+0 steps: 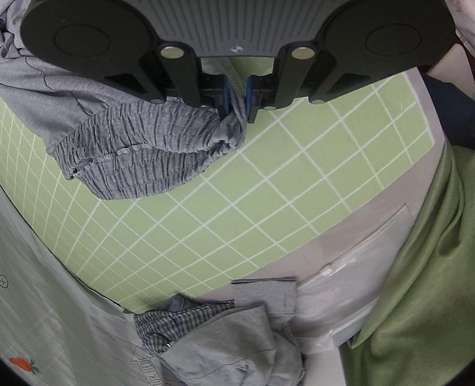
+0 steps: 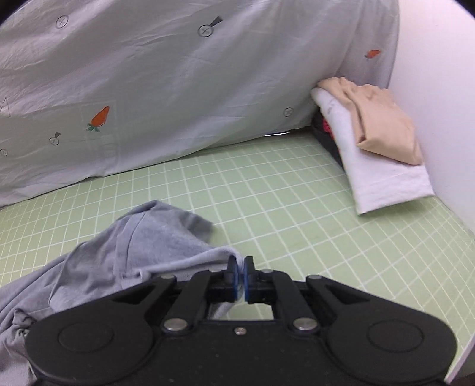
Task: Fold clothes
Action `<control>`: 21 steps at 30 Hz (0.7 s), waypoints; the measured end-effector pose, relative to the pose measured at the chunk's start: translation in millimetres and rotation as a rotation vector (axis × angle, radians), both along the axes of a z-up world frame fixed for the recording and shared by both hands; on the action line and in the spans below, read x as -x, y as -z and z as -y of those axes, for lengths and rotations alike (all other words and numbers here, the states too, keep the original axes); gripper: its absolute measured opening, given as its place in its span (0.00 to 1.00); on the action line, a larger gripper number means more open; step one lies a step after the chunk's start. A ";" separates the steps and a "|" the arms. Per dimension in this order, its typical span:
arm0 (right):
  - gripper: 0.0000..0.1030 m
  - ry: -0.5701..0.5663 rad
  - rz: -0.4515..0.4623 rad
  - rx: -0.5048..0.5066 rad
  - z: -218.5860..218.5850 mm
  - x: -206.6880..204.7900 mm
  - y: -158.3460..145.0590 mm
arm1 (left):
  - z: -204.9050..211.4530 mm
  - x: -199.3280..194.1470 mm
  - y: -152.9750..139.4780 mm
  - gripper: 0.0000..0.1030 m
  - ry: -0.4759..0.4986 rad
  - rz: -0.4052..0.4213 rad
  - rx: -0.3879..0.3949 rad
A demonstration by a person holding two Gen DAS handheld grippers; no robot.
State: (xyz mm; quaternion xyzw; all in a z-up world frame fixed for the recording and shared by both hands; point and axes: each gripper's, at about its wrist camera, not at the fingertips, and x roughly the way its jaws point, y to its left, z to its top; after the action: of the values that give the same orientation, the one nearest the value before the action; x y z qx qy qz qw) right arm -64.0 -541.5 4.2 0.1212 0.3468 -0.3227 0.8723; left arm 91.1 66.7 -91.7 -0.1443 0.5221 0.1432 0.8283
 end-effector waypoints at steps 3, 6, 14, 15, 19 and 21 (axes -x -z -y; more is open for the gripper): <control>0.04 0.025 0.021 0.087 9.7 24.4 -18.8 | 1.2 7.0 -4.8 0.13 0.004 0.011 -0.002; 0.03 0.070 0.054 0.177 31.9 46.4 -40.4 | 11.1 10.7 -9.8 0.13 0.018 0.013 -0.034; 0.63 0.207 -0.012 0.117 81.8 60.3 -12.9 | 37.8 20.2 -25.6 0.58 0.005 0.022 -0.082; 0.82 0.200 0.012 0.098 76.4 57.4 -6.8 | 41.3 22.1 -28.2 0.62 -0.010 0.033 -0.087; 0.84 0.052 0.053 -0.060 51.6 14.4 23.8 | 54.1 22.0 -35.3 0.76 -0.064 0.043 -0.092; 0.84 -0.023 0.076 -0.189 44.2 -13.7 42.5 | 59.7 17.8 -36.8 0.77 -0.076 0.044 -0.091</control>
State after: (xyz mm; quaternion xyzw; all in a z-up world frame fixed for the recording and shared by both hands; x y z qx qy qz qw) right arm -50.4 -585.7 -38.3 0.2110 0.3438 -0.2739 0.8731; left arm 73.3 7.1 -54.9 -0.1293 0.4908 0.1950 0.8393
